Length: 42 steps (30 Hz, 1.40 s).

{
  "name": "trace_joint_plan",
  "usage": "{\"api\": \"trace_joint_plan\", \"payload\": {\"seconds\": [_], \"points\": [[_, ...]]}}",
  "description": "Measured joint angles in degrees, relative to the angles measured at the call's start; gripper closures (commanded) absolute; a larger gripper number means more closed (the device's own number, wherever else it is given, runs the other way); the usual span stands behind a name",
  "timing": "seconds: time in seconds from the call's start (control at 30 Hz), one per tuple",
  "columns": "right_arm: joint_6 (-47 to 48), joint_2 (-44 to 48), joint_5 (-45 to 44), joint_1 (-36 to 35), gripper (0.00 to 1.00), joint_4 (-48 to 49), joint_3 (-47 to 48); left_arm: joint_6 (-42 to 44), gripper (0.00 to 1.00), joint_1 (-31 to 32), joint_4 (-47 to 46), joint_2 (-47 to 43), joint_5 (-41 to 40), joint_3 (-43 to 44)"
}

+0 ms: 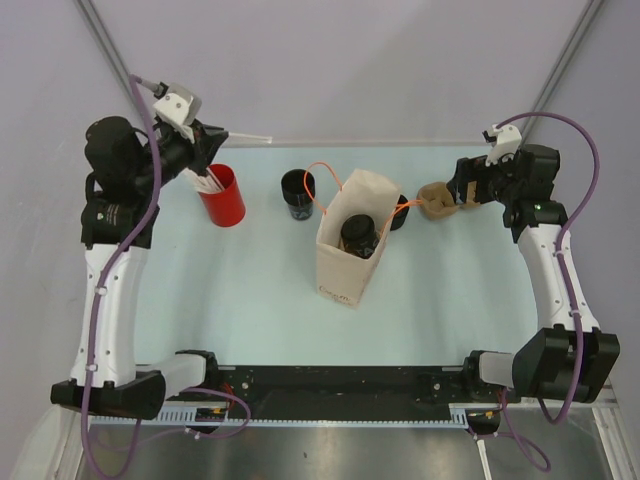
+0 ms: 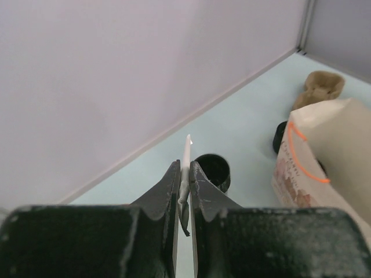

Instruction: Pack the takeout coffee

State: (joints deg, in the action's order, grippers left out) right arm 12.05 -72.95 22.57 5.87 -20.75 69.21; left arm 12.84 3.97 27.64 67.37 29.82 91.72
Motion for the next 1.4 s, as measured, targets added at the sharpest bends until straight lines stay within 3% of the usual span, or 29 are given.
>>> {"api": "trace_joint_plan", "payload": {"seconds": [0.33, 0.53, 0.97, 1.4], "points": [[0.02, -0.31, 0.04, 0.26, 0.0, -0.02, 0.0, -5.9, 0.88, 1.25, 0.2, -0.66, 13.44, 5.16], [0.15, -0.83, 0.44, 0.59, 0.0, -0.07, 0.0, -4.46, 0.91, 8.02, 4.72, -0.79, 15.08, 5.16], [0.22, -1.6, 0.44, 0.63, 0.0, -0.39, 0.0, 3.56, 0.89, 22.36, 12.57, 0.96, 5.86, 6.69], [0.5, -2.54, 0.46, 0.7, 0.0, -0.55, 0.0, 11.89, 0.9, 38.45, 15.72, 4.98, -11.41, 1.27]]}}
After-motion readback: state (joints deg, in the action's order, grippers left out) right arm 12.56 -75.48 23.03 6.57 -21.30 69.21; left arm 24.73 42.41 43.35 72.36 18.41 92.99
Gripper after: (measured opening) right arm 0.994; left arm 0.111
